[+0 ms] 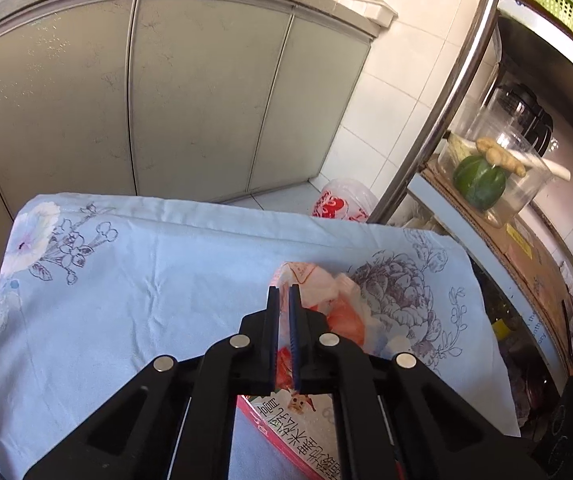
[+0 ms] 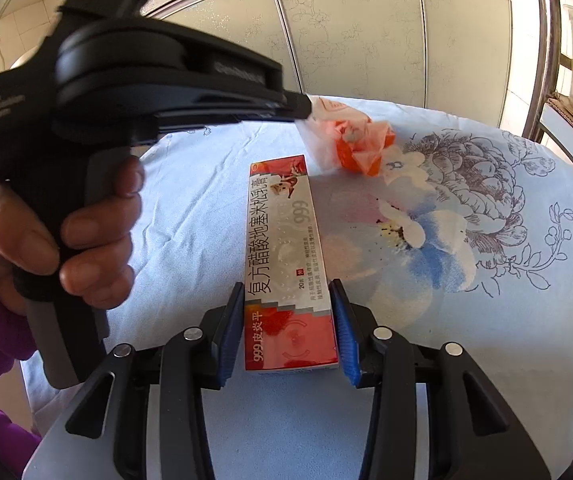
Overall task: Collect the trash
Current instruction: 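Close the right tool on the red-and-white medicine box while the left tool closes on the clear bag, then carry the clear bag and medicine box in both tools over the bucket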
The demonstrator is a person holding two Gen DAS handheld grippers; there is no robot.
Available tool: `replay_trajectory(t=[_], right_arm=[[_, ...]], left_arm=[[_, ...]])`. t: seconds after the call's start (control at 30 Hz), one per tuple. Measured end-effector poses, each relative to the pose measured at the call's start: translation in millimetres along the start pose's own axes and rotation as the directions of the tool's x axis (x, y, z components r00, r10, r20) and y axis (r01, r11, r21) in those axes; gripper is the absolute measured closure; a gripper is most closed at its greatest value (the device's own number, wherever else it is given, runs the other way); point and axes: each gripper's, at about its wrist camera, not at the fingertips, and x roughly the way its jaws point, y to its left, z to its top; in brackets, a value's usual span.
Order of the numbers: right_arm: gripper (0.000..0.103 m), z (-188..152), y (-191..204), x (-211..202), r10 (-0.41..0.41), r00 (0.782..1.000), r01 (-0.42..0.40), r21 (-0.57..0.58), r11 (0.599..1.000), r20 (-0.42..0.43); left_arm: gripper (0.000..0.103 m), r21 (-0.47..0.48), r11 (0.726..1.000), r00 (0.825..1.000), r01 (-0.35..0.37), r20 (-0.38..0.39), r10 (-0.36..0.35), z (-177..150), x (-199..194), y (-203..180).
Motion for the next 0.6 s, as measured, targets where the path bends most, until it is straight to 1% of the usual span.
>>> replay_trajectory(t=[0.17, 0.4, 0.6], right_arm=[[0.061, 1, 0, 1, 0.004, 1.0, -0.004, 0.004, 1.0, 0.0], [0.061, 1, -2, -2, 0.015, 1.0, -0.015, 0.018, 1.0, 0.003], [0.061, 2, -7, -3, 0.027, 1.0, -0.027, 0.033, 0.999, 0.007]], left_arm=[[0.102, -0.02, 1.0, 0.999, -0.008, 0.032, 0.009, 2, -15, 3], [0.102, -0.003, 0.999, 0.996, -0.041, 0.083, 0.041, 1, -43, -1], [0.102, -0.013, 0.998, 0.992, -0.063, 0.113, 0.064, -4, -70, 5]])
